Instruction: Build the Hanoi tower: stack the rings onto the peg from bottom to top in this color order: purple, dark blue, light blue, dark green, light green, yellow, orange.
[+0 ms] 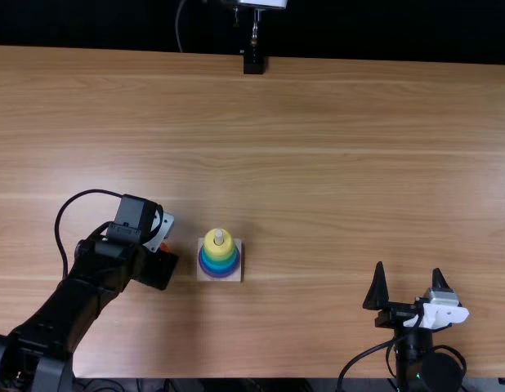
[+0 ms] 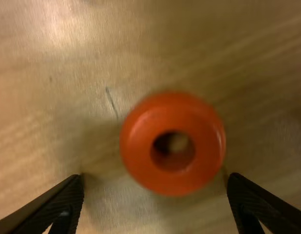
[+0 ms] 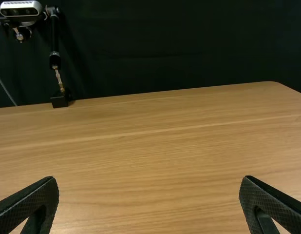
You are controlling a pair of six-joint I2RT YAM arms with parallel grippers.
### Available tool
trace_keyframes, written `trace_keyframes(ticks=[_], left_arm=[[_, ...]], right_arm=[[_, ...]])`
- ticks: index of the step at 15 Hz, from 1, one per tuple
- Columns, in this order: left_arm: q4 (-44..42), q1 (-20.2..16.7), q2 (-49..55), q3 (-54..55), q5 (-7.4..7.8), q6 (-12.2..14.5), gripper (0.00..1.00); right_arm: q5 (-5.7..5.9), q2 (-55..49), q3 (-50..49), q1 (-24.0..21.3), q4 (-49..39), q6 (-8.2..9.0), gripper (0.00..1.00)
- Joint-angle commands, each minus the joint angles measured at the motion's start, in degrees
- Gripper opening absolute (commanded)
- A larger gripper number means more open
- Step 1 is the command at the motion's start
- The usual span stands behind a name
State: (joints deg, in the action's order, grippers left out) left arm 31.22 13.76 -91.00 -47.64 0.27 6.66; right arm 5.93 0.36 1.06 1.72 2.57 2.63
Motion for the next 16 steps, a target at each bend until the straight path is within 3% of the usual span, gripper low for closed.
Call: trace_keyframes(ticks=[1,12,13,14,15,16], left_arm=[[-0.3,-0.8,-2.5,-2.7,-0.06,0.2,1.0],[-0.4,-0.7,-5.2,-5.7,-0.06,0.2,1.0],[-0.4,-0.7,-5.2,-5.7,-0.17,0.3,0.76],[-0.4,-0.7,-5.2,-5.6,-0.06,0.4,0.3],[-0.5,-0.7,-5.2,-5.5,-0.17,0.4,0.0],[-0.4,-0.7,-5.1,-5.4,-0.17,0.5,0.0]], right_arm=[[-0.34,-0.4,-0.4,-0.1,-0.2,-0.21,1.0],[-0.34,-0.4,-0.4,-0.1,-0.2,-0.21,1.0],[-0.34,-0.4,-0.4,-0.1,-0.2,-0.21,1.0],[-0.34,-0.4,-0.4,-0.1,-0.2,-0.21,1.0],[-0.34,-0.4,-0.4,-0.1,-0.2,-0.21,1.0],[-0.34,-0.4,-0.4,-0.1,-0.2,-0.21,1.0]])
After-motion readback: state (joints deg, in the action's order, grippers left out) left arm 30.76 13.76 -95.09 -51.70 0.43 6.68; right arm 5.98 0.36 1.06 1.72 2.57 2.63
